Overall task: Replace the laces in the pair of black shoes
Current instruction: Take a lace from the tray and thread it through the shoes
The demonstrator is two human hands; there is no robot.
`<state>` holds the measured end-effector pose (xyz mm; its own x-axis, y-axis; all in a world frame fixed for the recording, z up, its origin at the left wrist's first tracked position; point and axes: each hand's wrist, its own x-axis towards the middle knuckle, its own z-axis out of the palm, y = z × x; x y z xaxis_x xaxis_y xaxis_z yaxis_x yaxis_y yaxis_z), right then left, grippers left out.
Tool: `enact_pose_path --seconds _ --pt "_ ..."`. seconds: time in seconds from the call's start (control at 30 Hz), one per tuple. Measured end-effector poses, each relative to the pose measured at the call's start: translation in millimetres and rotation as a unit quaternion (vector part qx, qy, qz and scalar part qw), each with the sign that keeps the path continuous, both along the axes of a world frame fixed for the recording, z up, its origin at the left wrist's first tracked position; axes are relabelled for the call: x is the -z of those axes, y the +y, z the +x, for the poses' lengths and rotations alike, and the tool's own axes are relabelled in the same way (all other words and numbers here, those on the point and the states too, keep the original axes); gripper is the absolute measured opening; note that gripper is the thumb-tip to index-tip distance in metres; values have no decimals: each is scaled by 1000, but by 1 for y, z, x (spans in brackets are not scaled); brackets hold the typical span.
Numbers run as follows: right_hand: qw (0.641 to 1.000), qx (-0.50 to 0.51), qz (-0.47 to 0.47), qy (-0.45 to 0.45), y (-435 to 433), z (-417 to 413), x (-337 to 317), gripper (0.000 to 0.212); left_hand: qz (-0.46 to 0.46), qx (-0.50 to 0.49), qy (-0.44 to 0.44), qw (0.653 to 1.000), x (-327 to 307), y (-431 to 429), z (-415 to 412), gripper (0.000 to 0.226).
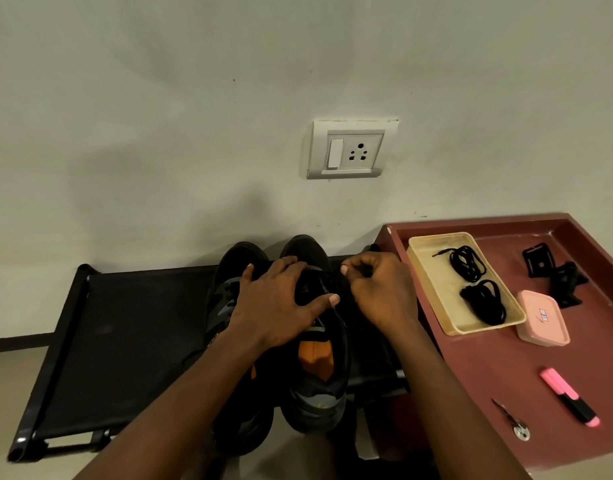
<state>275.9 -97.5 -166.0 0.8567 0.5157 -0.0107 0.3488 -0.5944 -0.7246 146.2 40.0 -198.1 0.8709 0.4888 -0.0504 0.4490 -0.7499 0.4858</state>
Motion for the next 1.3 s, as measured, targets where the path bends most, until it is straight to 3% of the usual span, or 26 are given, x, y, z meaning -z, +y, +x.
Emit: enact_pose_path --seconds 0.17,0.43,0.63,0.73,0.87,0.97,1.07,1.13,1.23,1.3 --pt "990 68 112 43 1 4 -2 10 -2 0 4 1000 -1 0 0 102" --pt "988 115 99 23 -3 6 -7 24 0 -5 5 1000 -3 0 2 101" --pt "971 175 152 63 -7 8 -10 15 4 -9 14 1000 -2 0 3 93" --pt "982 159 94 48 -10 11 -12 14 -7 -12 9 1000 -4 0 3 87" --pt "976 90 -186 -65 -17 12 -14 10 -25 -3 13 1000 -4 3 2 82" --pt "949 9 -307 -75 -18 5 -13 20 -29 -2 22 999 -5 3 3 93" --pt "935 19 -327 -138 -11 -3 -11 30 -33 -4 21 999 -5 4 3 97" --pt "945 22 -281 -166 -4 -5 -7 32 -33 -3 20 999 -5 4 3 95" --pt "982 -49 -163 -86 2 -4 1 31 -27 1 19 999 -5 4 4 90" --pt "980 -84 -161 -76 6 -4 5 19 -22 3 25 999 -5 4 4 90"
